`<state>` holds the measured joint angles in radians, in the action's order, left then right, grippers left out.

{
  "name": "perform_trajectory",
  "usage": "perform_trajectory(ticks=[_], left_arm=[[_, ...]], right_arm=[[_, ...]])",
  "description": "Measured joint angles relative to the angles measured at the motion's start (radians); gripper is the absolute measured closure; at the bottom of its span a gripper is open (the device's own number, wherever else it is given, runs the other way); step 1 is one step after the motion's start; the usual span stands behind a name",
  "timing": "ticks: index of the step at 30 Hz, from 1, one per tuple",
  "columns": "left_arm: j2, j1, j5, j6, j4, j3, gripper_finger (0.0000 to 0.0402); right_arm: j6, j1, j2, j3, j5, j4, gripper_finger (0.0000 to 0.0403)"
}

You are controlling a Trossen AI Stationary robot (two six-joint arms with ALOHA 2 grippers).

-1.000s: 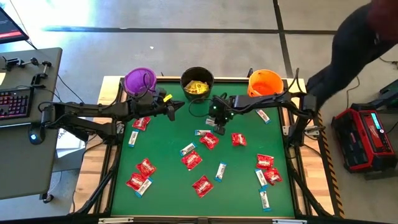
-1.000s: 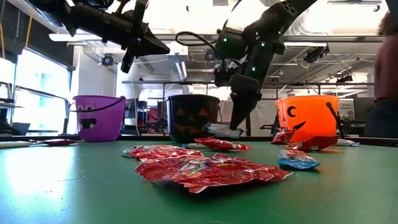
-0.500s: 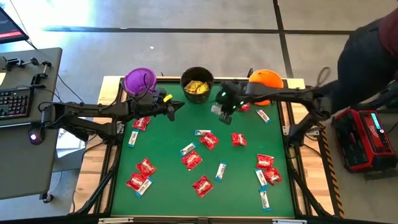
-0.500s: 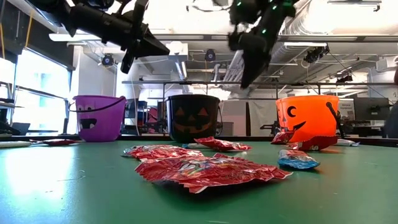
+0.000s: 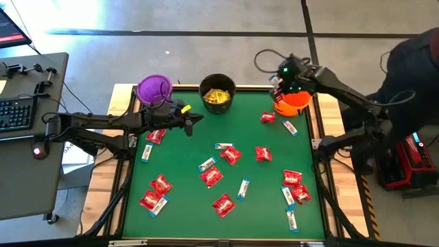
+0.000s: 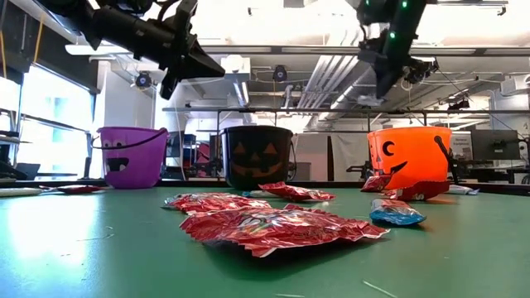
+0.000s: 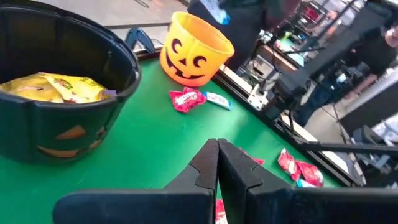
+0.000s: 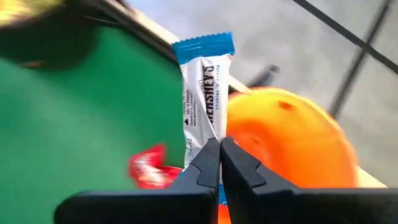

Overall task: Sort candy by brand, put in halloween buckets
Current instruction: Put the blue chocolate bar into the orange bucket

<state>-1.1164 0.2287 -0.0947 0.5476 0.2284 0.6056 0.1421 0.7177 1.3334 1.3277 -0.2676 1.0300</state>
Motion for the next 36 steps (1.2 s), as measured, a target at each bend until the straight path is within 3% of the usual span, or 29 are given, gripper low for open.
perform_trajectory(ticks=[10,17,22,28,32,36], left_arm=[[0.0,-0.001,0.004,-0.011,0.0,0.0,0.0401],[0.0,-0.001,0.003,-0.077,0.0,0.0,0.0401],[0.0,-0.001,-0.003,-0.13,0.001,0.0,0.0401],[0.0,0.002,0.002,-0.131,-0.006,0.0,0.0401],[0.0,0.003,0.062,-0.156,-0.007,0.0,0.0401],[0.0,0.003,0.072,-0.192,-0.047,0.0,0.0401]], right_arm=[[-0.028,0.218,0.079,-0.002,-0.01,0.078,0.0403],[-0.016,0.267,0.091,-0.153,0.069,-0.025,0.0403],[-0.023,0.254,0.092,-0.203,0.042,-0.061,0.0403],[-0.046,0.235,0.07,-0.08,0.016,0.126,0.0402],[-0.063,0.22,0.052,0.053,0.045,0.254,0.0402],[-0.064,0.199,0.02,0.151,0.164,0.318,0.0402]])
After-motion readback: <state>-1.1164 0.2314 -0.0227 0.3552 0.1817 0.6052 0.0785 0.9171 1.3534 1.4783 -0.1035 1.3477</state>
